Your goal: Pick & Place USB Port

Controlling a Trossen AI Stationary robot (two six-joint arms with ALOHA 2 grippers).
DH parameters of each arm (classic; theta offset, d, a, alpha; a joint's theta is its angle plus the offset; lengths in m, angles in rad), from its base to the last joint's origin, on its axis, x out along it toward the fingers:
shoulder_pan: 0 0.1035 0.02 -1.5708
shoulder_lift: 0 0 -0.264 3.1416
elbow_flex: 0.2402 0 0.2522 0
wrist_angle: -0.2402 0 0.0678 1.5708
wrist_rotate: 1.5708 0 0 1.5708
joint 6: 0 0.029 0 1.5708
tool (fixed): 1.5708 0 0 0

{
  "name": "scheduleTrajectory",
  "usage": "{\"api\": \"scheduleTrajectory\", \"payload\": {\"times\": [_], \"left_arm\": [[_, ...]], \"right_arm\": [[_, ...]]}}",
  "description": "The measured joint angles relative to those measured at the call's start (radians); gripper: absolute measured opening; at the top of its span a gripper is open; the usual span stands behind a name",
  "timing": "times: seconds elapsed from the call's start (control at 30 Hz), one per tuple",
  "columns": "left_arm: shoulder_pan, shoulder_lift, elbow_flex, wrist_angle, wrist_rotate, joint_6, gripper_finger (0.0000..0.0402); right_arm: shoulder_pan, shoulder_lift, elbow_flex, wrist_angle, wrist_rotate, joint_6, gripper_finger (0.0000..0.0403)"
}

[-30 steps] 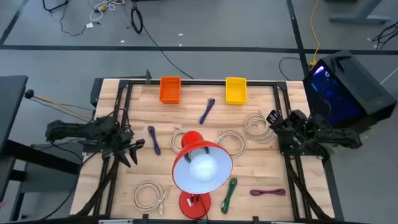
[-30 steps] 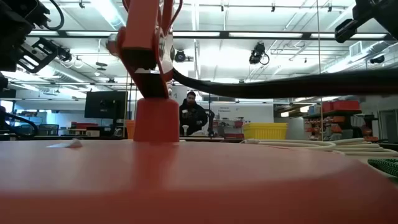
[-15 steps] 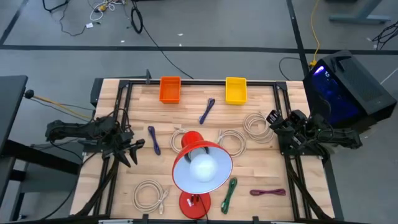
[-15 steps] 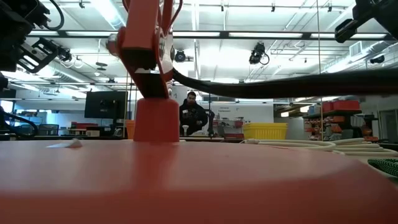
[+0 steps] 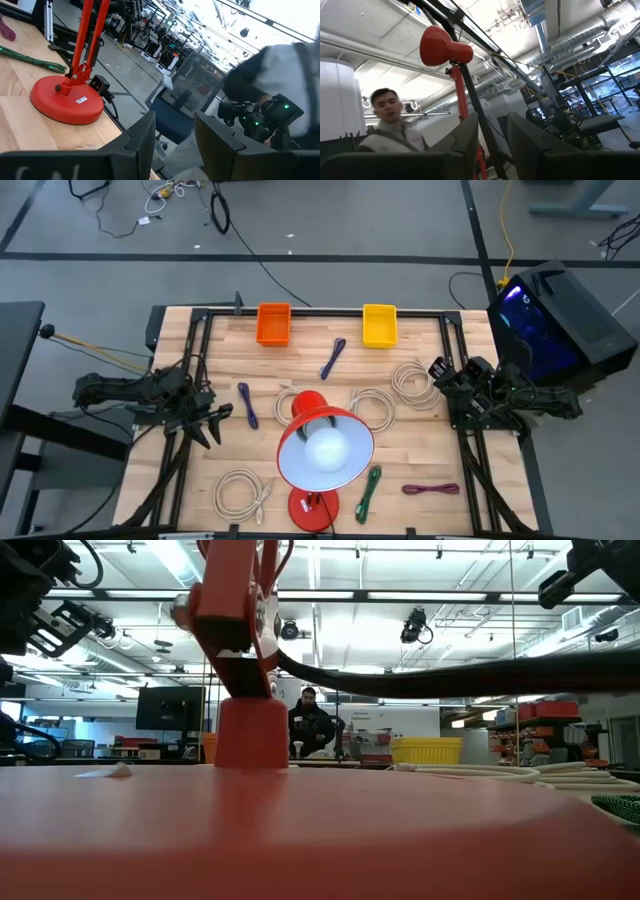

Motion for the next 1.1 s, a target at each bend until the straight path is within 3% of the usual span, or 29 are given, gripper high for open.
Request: {"api": "scheduleTrajectory", "payload": {"times": [0.17,0.23,0.33,0.57,0.87,1.0,1.1], "left_arm": [[0.001,0.000,0.000,0.001,-0.125,0.468,0.0142],[0.001,0.000,0.000,0.006,-0.205,0.580,0.0142],[0.002,0.000,0.000,0.020,-0.361,0.614,0.0142],[0.001,0.000,0.000,0.031,-0.609,0.615,0.0142],[0.001,0.000,0.000,0.038,-0.880,0.347,0.0142],[0.001,0.000,0.000,0.062,-1.063,0.114,0.0142],[0.001,0.000,0.000,0.066,-1.288,-0.117,0.0142]], "right_arm": [[0.000,0.000,0.000,0.000,0.000,0.000,0.0105],[0.000,0.000,0.000,0.000,0.000,0.000,0.0105],[0.000,0.000,0.000,0.000,0.000,0.000,0.0105],[0.000,0.000,0.000,0.000,0.000,0.000,0.0105],[0.000,0.000,0.000,0.000,0.011,0.000,0.0105],[0.000,0.000,0.000,0.014,0.155,0.000,0.0105],[0.000,0.000,0.000,0.036,0.285,0.000,0.0105]]}}
